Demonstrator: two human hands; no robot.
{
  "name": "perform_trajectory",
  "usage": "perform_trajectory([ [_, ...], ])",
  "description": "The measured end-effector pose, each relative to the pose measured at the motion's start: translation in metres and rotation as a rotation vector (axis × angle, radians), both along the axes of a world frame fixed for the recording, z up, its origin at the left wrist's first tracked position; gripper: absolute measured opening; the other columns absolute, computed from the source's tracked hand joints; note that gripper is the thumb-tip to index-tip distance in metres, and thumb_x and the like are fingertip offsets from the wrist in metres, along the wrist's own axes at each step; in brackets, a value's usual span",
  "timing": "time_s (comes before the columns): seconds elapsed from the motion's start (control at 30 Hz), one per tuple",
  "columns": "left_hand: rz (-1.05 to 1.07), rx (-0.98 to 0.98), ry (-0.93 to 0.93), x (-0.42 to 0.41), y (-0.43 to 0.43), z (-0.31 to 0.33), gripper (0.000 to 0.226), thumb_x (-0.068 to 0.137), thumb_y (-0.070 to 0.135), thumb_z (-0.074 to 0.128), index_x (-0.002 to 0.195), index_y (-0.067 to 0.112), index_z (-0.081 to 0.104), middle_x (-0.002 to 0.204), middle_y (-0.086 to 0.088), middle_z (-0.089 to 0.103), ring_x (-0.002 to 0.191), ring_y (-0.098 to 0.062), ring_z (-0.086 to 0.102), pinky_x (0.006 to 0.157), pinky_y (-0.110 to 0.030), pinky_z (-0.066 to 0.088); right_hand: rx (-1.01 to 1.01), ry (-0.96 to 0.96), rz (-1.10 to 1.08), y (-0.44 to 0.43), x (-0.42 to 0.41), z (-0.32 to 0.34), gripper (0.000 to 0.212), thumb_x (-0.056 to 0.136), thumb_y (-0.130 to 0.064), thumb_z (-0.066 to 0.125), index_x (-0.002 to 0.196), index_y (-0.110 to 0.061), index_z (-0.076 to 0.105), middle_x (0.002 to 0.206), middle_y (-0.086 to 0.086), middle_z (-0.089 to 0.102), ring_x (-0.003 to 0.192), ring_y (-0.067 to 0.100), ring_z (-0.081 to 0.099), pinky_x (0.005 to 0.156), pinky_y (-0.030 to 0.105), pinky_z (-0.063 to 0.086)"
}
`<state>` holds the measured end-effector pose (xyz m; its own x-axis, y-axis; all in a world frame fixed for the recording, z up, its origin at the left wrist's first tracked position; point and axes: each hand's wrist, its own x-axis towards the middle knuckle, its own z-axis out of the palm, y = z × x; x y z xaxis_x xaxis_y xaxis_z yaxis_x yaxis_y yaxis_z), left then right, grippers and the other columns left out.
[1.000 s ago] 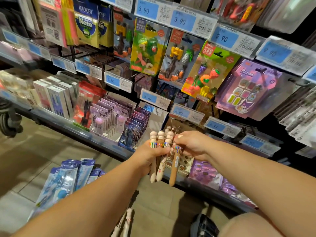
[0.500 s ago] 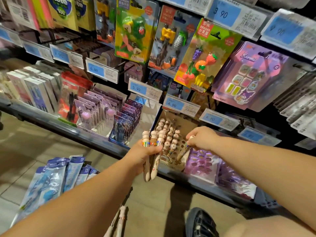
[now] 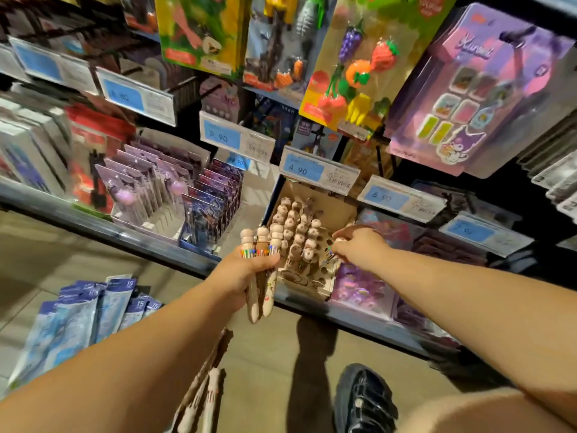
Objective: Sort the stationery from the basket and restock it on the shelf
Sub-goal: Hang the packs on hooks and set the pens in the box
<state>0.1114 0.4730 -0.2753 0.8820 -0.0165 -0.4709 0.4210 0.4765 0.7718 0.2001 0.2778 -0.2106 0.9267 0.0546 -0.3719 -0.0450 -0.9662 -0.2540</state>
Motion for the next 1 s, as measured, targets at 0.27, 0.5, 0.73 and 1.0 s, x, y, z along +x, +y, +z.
perform_trajectory([
  [0.27, 0.017, -0.019, 0.032, 0.005, 0.005, -0.008, 0.012, 0.087, 0.002, 0.065, 0.094, 0.012, 0.062, 0.066, -0.002, 0.069, 0.066, -0.017, 0.064, 0.066, -0.034, 0.047, -0.023, -0.022, 0.060, 0.017, 0.009, -0.005, 0.027, 0.092, -0.020, 0.053, 0.109, -0.008, 0.070, 0.113, 0.009, 0.069, 0.106, 0.025, 0.061, 0.088, 0.029, 0.050],
  [0.5, 0.016, -0.027, 0.041, 0.006, 0.008, -0.009, 0.014, 0.087, 0.003, 0.067, 0.097, 0.012, 0.064, 0.072, -0.004, 0.070, 0.072, -0.020, 0.064, 0.065, -0.034, 0.048, -0.112, 0.009, 0.093, 0.017, 0.009, -0.007, 0.030, 0.093, -0.029, 0.052, 0.110, -0.011, 0.070, 0.113, 0.011, 0.067, 0.104, 0.028, 0.060, 0.084, 0.029, 0.047],
  [0.73, 0.006, -0.020, 0.021, 0.004, 0.004, -0.004, 0.021, 0.088, 0.003, 0.065, 0.108, 0.010, 0.062, 0.077, -0.005, 0.069, 0.071, -0.018, 0.065, 0.067, -0.032, 0.047, 0.000, 0.111, 0.144, 0.009, 0.002, -0.012, 0.040, 0.092, -0.029, 0.062, 0.131, -0.019, 0.060, 0.131, 0.005, 0.061, 0.106, 0.018, 0.060, 0.083, 0.019, 0.045],
  [1.0, -0.083, -0.018, -0.004, -0.001, 0.000, -0.002, 0.022, 0.090, 0.002, 0.062, 0.110, 0.008, 0.061, 0.086, -0.009, 0.067, 0.081, -0.022, 0.062, 0.073, -0.034, 0.046, -0.029, 0.043, 0.131, 0.009, 0.007, -0.004, 0.031, 0.098, -0.030, 0.049, 0.126, -0.019, 0.060, 0.125, 0.007, 0.062, 0.107, 0.023, 0.059, 0.087, 0.026, 0.046],
])
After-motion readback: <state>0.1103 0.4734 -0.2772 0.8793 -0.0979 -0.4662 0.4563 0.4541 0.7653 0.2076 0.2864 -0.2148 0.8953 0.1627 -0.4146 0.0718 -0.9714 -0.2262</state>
